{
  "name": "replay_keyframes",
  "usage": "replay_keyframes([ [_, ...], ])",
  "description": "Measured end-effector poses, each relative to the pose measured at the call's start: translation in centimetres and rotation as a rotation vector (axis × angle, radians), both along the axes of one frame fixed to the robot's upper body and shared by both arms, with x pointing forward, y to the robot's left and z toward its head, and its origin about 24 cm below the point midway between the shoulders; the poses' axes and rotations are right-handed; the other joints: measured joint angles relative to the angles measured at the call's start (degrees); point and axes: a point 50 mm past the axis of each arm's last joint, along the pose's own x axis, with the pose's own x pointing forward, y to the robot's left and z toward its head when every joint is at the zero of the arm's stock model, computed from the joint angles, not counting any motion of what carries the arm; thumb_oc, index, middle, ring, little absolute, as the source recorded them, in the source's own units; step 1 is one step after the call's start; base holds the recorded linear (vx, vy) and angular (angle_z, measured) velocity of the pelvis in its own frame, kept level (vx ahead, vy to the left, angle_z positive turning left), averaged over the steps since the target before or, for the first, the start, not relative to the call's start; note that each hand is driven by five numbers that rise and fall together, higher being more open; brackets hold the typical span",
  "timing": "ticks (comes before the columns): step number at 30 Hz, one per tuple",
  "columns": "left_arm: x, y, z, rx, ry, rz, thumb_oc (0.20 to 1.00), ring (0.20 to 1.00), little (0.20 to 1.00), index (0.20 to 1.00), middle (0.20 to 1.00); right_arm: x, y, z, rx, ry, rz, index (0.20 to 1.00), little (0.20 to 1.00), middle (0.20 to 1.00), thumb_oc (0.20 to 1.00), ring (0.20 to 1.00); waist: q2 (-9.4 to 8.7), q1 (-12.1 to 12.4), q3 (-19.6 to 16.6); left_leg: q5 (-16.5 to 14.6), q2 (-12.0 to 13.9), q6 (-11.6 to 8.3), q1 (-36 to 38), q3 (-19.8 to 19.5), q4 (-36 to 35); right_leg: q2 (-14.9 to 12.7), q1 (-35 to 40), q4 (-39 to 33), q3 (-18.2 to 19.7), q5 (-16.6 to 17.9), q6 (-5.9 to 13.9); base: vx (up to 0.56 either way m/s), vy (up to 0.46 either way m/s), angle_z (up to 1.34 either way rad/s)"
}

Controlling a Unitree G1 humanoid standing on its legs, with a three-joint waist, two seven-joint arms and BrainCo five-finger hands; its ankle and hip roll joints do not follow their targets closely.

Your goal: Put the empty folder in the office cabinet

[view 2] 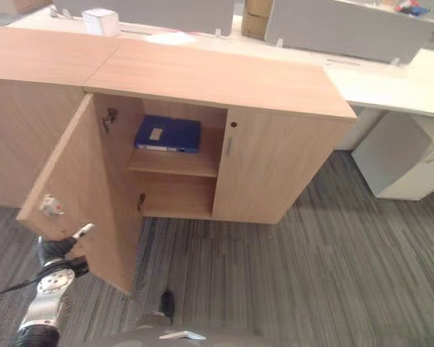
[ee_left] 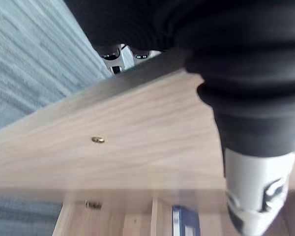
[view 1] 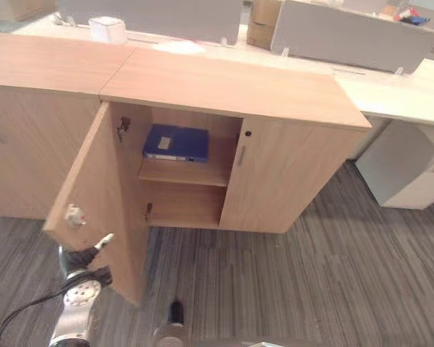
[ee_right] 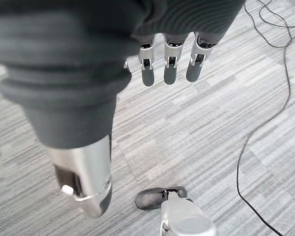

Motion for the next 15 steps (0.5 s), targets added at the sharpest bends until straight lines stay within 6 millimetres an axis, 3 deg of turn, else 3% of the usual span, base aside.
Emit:
replay_keyframes([
  [2, 0.0, -1.5, -0.3, -0.053, -0.008, -0.045, 1.000, 1.000, 1.000, 1.000, 1.000, 0.1, 0.5, -0.1, 0.016, 0.005, 0.017, 1.000, 1.000, 1.000, 1.000, 1.000, 0.83, 0.2, 0.4, 0.1, 0.0, -0.30, 1.4, 1.2, -2.4, -0.1, 0.3, -0.2, 0.5, 0.0, 0.01, 0.02, -0.014, -0.27],
  [3, 0.4, -2.0, 0.0, -0.074, -0.027, -0.089, 1.000, 1.000, 1.000, 1.000, 1.000, 0.4, 1.5, -0.4, 0.041, -0.004, 0.016, 1.000, 1.000, 1.000, 1.000, 1.000, 0.69, 0.0, 0.3, 0.8, 0.2, -1.42, 2.2, 1.6, -7.4, 1.8, -1.5, 0.2, -0.7, -0.2, -0.37, 0.00, 0.000, 0.00],
  [4, 0.8, -2.1, 0.4, -0.066, -0.039, -0.119, 1.000, 1.000, 1.000, 1.000, 1.000, 0.6, 2.1, -0.6, 0.058, -0.009, 0.015, 1.000, 1.000, 1.000, 1.000, 1.000, -1.68, -1.3, -0.5, 0.5, -1.1, -2.78, 2.5, 2.1, -8.1, 0.7, -2.8, -0.8, 0.0, -0.7, -1.39, 0.01, -0.015, 0.22],
  [5, 1.6, -2.3, 1.0, -0.063, -0.061, -0.147, 1.000, 1.000, 1.000, 1.000, 1.000, 1.2, 2.3, -0.6, 0.055, -0.027, 0.016, 1.000, 1.000, 1.000, 1.000, 1.000, -2.88, -2.6, 0.1, -1.8, -1.5, 0.66, -0.2, 2.1, 0.5, -0.7, -3.5, -0.1, -0.7, 0.3, -1.31, 0.00, -0.012, 0.17],
  [6, 1.8, -2.8, 1.0, -0.071, -0.064, -0.177, 1.000, 1.000, 1.000, 1.000, 1.000, 1.5, 1.6, -0.5, 0.038, -0.032, 0.023, 1.000, 1.000, 1.000, 1.000, 1.000, -1.65, -2.6, 0.5, -5.0, -0.2, 0.83, -0.7, 1.7, 7.9, 0.3, -3.4, -0.1, -0.2, 0.5, -0.92, 0.00, -0.015, -0.29],
  [7, 1.5, -3.7, 0.5, -0.097, -0.043, -0.229, 1.000, 1.000, 1.000, 1.000, 1.000, 1.7, 0.7, -0.3, 0.012, -0.032, 0.049, 1.000, 1.000, 1.000, 1.000, 1.000, 0.64, -1.9, 0.7, -10.0, 0.2, -1.18, 4.5, 1.0, 2.4, 0.6, -2.3, -0.8, 0.7, 1.3, 0.05, 0.00, -0.019, -0.47],
  [10, 2.4, -5.3, 1.1, -0.132, -0.084, -0.287, 1.000, 1.000, 1.000, 1.000, 1.000, 1.1, 1.3, -0.4, 0.035, -0.017, 0.044, 1.000, 1.000, 1.000, 1.000, 1.000, 0.73, -2.5, 0.4, -7.5, 0.1, -1.78, 8.6, 1.7, -7.0, 2.1, -2.2, -0.3, 1.1, 1.4, 0.01, 0.00, -0.007, -0.12],
  [12, 2.7, -5.0, 2.2, -0.130, -0.124, -0.326, 1.000, 1.000, 1.000, 1.000, 1.000, 0.8, 1.4, -0.4, 0.035, -0.010, 0.042, 1.000, 1.000, 1.000, 1.000, 1.000, -0.88, -2.5, -0.7, -3.3, -0.8, -1.62, 9.3, 2.0, -10.4, 2.5, -2.0, -0.4, 1.2, 1.4, -0.01, 0.01, -0.002, -0.05],
  [13, 2.9, -4.9, 2.4, -0.130, -0.133, -0.337, 1.000, 1.000, 1.000, 1.000, 1.000, 0.6, 1.3, -0.4, 0.030, -0.006, 0.042, 1.000, 1.000, 1.000, 1.000, 1.000, -1.47, -2.8, -1.1, -0.8, -1.2, -1.74, 9.8, 2.2, -11.9, 2.5, -1.6, -1.3, 1.5, 4.2, -0.46, 0.00, 0.000, 0.00],
  [15, 2.8, -5.7, 2.1, -0.178, -0.132, -0.357, 1.000, 1.000, 1.000, 1.000, 1.000, 0.8, 1.2, -0.4, 0.028, -0.011, 0.044, 1.000, 1.000, 1.000, 1.000, 1.000, -0.33, -3.3, -1.5, -0.1, -0.8, -2.63, 12.2, 2.1, -15.8, 3.1, -1.2, -1.3, 1.4, 4.3, -0.61, 0.00, 0.000, 0.00],
])
